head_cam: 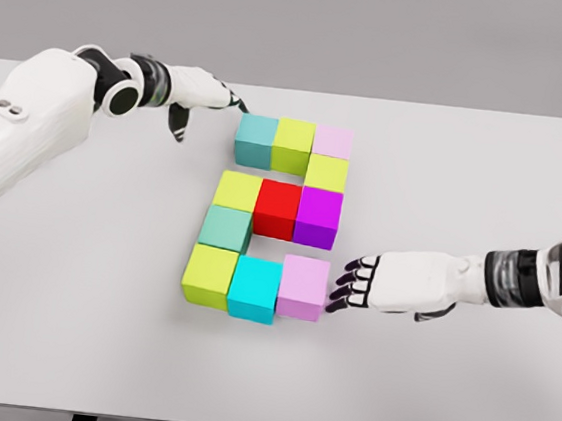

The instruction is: Assemble the squares on the desktop into the number 2

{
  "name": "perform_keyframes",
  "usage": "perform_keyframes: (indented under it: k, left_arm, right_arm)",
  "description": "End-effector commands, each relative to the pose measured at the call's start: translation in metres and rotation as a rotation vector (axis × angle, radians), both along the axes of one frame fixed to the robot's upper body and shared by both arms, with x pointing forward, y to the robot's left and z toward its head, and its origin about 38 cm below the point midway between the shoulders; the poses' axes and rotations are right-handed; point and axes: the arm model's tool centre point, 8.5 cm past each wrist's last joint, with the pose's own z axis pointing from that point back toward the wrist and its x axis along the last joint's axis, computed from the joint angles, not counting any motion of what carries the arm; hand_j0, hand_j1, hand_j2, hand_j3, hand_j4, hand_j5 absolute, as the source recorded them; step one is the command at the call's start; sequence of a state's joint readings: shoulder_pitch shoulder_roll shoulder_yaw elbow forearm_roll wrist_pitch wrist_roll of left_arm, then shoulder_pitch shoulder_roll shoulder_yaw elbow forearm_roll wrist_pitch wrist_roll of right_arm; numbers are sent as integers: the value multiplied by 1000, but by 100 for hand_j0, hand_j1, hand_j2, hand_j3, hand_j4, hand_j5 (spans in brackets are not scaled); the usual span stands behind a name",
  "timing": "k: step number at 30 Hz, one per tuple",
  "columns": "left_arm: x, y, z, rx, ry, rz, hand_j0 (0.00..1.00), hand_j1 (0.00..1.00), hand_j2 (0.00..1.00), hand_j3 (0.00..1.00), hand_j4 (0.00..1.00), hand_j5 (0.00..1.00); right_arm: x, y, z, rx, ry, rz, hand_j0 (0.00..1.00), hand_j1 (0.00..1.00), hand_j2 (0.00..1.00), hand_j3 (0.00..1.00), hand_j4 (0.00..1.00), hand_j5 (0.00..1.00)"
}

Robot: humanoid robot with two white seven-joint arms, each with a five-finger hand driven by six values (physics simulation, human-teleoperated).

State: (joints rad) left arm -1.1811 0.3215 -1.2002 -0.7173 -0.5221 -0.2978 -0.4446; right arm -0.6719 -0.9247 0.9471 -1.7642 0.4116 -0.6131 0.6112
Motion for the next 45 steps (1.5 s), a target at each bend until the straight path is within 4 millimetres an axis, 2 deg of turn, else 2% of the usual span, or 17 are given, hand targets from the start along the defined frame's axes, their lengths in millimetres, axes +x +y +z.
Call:
perform_keyframes:
  k: [1,7,11,20,24,27,31,34,37,40,45]
  left_arm:
    - [3,13,6,-18,-11,32,100,100,100,100,100,100]
    - [4,36,15,-66,-13,70,100,100,100,100,100,100]
    - [3,34,16,-69,-13,61,100,100,100,100,100,100]
    - [3,34,16,-80,-9,67,100,100,100,100,100,100]
    - [3,33,16,-97,-4,68,100,100,100,100,100,100]
    - [3,34,16,-96,-4,70,100,100,100,100,100,100]
    - [3,33,16,-97,-5,67,100,100,100,100,100,100]
    - [3,33,16,-97,-4,64,100,100,100,100,100,100]
    - [3,34,17,-168,21,89,100,100,100,100,100,100]
    - [3,51,18,-227,39,138,100,100,100,100,100,100]
    - [2,56,19,-268,53,156,100,100,100,100,100,100]
  right_arm:
    - [-1,0,-1,2,8,-1,100,100,100,100,100,100]
    - [0,-4,0,-6,5,-8,100,100,100,100,100,100]
    - [7,-15,12,-16,-30,-36,100,100,100,100,100,100]
    - [13,-14,17,-5,-40,-46,100,100,100,100,100,100]
    - [26,-25,38,121,3,-121,100,100,100,100,100,100]
    - [33,-32,46,206,52,-171,100,100,100,100,100,100]
    - [41,-38,71,319,51,-204,100,100,100,100,100,100]
    - [42,-40,72,324,52,-209,100,100,100,100,100,100]
    - [48,-60,61,317,82,-282,100,100,100,100,100,100]
    - [48,-61,61,315,81,-286,100,100,100,100,100,100]
    - [48,-61,60,314,82,-285,100,100,100,100,100,100]
